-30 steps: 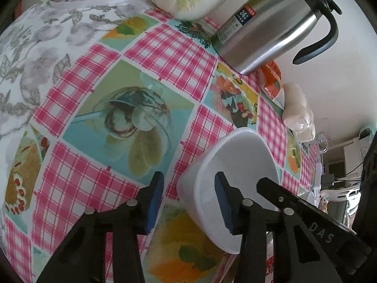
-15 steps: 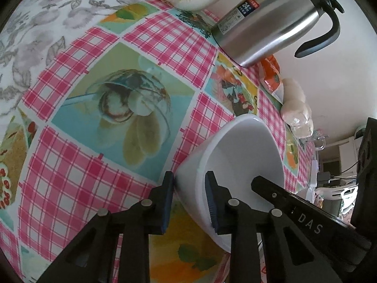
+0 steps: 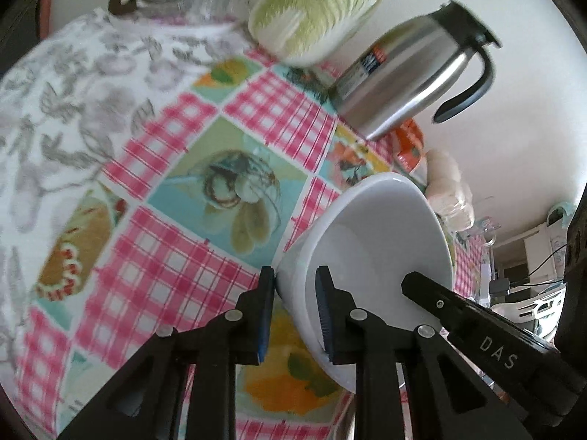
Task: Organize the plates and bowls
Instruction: 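Close both grippers on the white square bowl rim and lift it, then carry the white square bowl with both grippers over the red-rimmed bowl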
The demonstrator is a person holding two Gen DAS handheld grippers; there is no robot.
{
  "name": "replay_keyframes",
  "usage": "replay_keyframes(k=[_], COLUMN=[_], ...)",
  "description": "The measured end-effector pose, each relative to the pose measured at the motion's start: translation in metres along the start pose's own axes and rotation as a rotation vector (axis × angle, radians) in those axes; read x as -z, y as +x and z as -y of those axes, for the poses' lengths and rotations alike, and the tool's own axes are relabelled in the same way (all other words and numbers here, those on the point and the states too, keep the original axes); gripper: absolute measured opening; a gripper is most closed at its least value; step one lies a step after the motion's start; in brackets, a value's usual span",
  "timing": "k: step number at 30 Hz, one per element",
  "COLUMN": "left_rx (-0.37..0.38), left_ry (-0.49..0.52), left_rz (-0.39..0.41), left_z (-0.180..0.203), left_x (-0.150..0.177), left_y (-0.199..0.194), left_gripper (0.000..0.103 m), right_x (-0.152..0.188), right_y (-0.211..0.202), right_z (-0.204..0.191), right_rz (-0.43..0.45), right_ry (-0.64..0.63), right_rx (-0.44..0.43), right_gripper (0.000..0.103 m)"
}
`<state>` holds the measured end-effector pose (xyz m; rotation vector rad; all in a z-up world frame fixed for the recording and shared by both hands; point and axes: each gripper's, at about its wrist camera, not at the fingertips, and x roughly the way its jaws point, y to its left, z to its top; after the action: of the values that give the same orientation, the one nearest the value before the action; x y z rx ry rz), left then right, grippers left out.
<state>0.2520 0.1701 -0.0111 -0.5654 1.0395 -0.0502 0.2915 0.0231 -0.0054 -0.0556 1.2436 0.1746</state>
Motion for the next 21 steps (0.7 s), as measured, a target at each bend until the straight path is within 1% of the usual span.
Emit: replay_keyframes(k=[5,9,16,21], left_rx=[-0.009,0.013,0.034,0.049], left_ry=[0.039,0.054,0.104,0.143], left_rz=[0.06,0.086,0.126,0.145], left_z=[0.019,0.037,0.077,0.11], left_x=[0.009,0.019,0.04,0.057], left_y=[-0.032,-0.05,-0.077,-0.09], left_gripper=[0.024,0.024,0.024,0.024], right_x=[0.009,0.017,0.036,0.05], right_y=[-0.032,-0.062,-0.111,-0.137], right_z=[0.003,0.013,0.044,0.068], right_rz=[0.049,0.095,0.16,0.198], right_ry=[-0.001,-0.008,0.016,0.036], right_rx=[-0.035,-0.052,-0.08,-0.089], right_gripper=[0.01,0.01,0.011,0.011])
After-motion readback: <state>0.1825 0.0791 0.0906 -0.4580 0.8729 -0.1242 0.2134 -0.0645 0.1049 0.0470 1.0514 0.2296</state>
